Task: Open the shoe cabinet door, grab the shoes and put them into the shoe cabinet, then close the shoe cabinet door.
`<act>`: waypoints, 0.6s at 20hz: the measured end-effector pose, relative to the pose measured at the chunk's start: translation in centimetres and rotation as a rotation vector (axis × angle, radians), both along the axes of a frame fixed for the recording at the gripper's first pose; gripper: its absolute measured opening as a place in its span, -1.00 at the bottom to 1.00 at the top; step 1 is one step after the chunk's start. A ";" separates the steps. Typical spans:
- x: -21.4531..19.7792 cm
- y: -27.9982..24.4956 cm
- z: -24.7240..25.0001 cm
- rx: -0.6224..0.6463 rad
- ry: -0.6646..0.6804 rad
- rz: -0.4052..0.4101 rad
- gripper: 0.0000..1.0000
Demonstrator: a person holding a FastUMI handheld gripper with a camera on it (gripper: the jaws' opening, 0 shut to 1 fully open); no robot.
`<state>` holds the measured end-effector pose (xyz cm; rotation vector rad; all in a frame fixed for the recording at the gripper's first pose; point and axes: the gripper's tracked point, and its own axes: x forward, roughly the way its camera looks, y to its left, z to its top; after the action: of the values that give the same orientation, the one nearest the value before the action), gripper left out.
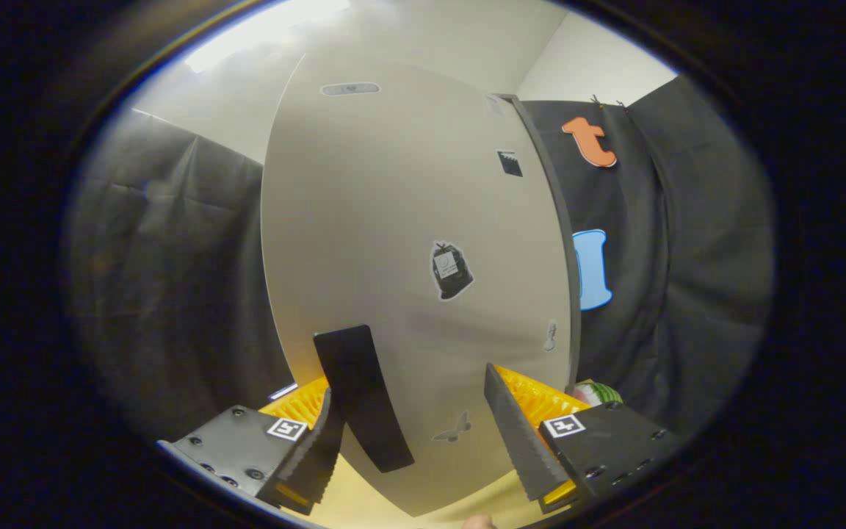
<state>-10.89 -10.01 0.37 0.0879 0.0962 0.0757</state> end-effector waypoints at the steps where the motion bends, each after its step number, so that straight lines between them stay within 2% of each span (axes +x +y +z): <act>1: 0.5 0.4 0.0 -0.003 0.000 0.000 1.00; 7: 2.9 2.4 -0.4 -0.024 -0.007 -0.017 1.00; 8: 2.2 2.1 -0.3 -0.024 -0.009 -0.019 1.00; 12: 3.4 2.8 -0.6 -0.023 -0.014 -0.043 1.00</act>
<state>-7.46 -7.18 -0.24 0.0662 0.0808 0.0327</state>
